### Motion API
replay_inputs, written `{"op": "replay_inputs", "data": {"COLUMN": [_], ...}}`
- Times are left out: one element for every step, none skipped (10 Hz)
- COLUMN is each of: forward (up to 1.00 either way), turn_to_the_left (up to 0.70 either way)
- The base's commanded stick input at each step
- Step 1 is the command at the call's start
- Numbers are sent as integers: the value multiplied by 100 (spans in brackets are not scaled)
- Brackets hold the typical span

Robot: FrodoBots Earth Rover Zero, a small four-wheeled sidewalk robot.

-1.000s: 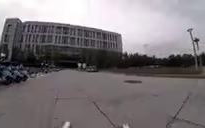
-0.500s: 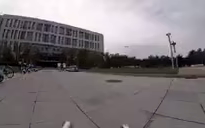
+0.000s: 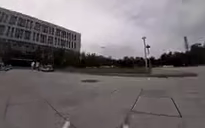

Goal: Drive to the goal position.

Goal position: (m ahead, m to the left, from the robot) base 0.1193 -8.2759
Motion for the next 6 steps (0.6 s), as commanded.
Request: {"op": "replay_inputs", "data": {"forward": [0, 0, 0, 0, 0, 0], "turn_to_the_left": [-60, -60, -60, -60, -60, -60]}}
